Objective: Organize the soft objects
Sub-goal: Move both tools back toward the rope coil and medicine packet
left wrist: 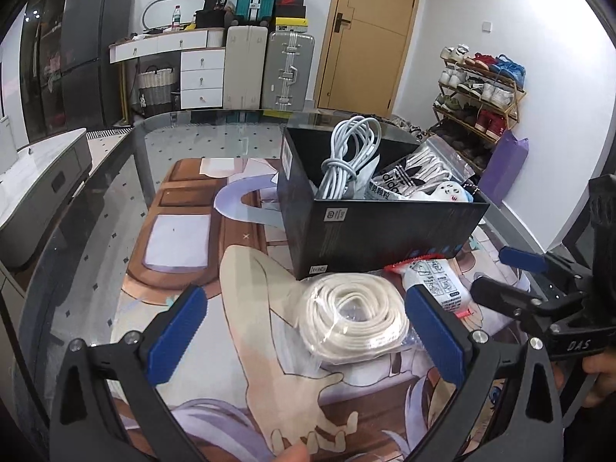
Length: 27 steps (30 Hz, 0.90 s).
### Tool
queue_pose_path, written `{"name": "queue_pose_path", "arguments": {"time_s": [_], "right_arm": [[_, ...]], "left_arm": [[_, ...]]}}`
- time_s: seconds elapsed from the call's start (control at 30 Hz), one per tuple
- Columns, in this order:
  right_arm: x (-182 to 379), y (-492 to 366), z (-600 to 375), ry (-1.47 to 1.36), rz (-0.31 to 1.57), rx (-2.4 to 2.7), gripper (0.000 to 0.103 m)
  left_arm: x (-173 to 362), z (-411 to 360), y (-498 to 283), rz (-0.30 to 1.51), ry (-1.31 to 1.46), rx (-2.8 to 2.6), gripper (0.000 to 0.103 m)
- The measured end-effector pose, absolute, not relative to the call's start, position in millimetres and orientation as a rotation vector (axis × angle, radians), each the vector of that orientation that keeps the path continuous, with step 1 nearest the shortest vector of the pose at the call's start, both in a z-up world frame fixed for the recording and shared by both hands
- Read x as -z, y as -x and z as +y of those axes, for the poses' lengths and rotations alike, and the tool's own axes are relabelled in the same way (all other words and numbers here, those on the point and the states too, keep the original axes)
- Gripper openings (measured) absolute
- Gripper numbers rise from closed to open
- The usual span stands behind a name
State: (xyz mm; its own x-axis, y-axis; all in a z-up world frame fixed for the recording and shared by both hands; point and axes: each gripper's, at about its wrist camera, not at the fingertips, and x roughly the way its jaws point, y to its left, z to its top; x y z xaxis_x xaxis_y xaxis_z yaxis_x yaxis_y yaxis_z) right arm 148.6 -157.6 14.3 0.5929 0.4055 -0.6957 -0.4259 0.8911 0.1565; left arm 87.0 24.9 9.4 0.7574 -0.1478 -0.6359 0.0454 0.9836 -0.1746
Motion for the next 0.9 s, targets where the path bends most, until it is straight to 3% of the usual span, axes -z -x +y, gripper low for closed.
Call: {"name": "queue_pose_path", "arguments": {"time_s": [0.9], "right_arm": [[7.9,-178.6,-121.5,0.088,0.918,-0.441,0.102]], "left_arm": [[-2.8,37.9,-88.4,0.737,0.221,0.105,0.103]]}}
